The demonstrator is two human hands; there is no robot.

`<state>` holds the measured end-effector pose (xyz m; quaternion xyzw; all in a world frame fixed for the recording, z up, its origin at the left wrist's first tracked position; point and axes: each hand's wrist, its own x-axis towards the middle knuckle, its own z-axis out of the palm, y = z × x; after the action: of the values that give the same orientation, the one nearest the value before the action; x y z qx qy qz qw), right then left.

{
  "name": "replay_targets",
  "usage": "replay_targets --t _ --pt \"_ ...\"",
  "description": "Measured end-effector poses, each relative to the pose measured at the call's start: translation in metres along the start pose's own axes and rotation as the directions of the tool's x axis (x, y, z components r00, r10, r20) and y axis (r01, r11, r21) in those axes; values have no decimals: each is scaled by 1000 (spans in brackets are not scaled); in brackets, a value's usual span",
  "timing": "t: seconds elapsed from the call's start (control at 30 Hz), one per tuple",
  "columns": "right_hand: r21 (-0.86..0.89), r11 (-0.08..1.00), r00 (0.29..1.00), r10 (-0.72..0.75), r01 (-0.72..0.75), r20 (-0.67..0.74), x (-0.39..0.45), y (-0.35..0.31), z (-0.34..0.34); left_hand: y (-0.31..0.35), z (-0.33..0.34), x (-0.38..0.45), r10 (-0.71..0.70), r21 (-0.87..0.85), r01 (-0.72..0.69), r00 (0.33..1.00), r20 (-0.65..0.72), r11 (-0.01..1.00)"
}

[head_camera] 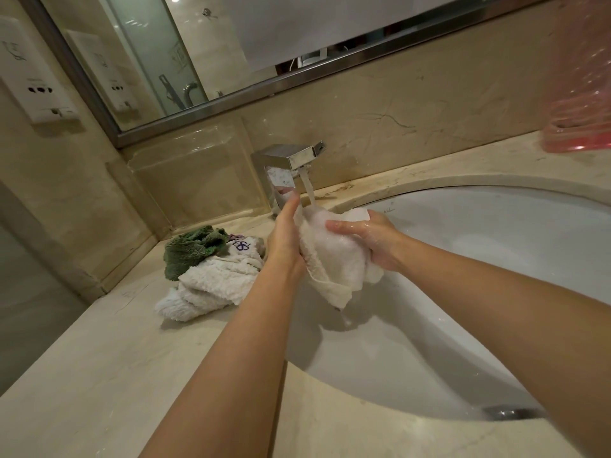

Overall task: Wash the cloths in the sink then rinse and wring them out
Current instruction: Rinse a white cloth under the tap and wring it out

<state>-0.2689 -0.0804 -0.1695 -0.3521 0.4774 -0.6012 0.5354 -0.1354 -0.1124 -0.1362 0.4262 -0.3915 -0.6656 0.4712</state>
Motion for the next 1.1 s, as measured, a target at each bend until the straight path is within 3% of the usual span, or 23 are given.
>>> replay_targets --t 0.1,0.17,0.3,0.53,0.67,0.83,0.97,1.1 --pt "-24 997 994 72 -70 85 -2 -1 4 -1 5 -3 87 130 -80 995 -52 988" --pt "-10 999 995 43 -42 94 -1 -1 7 -4 6 -5 153 205 -133 984 -85 970" --pt "7 999 997 -48 48 -53 1 3 15 -7 2 1 207 236 -172 969 -133 956" --pt "105 990 972 -73 98 -225 9 3 8 -7 -10 18 145 155 -105 952 -268 982" --pt "120 982 950 -104 145 -293 13 3 -7 -9 -8 17 124 217 -73 966 -228 973" --pt "28 998 976 -51 58 -210 16 7 -2 -6 -5 14 -8 143 30 988 -152 989" --pt "19 999 991 -34 37 -127 15 6 -2 -5 -3 8 -28 105 38 995 -99 994" --pt "-19 1000 991 -23 21 -129 10 4 -3 -4 -3 6 -46 69 47 999 -5 997"
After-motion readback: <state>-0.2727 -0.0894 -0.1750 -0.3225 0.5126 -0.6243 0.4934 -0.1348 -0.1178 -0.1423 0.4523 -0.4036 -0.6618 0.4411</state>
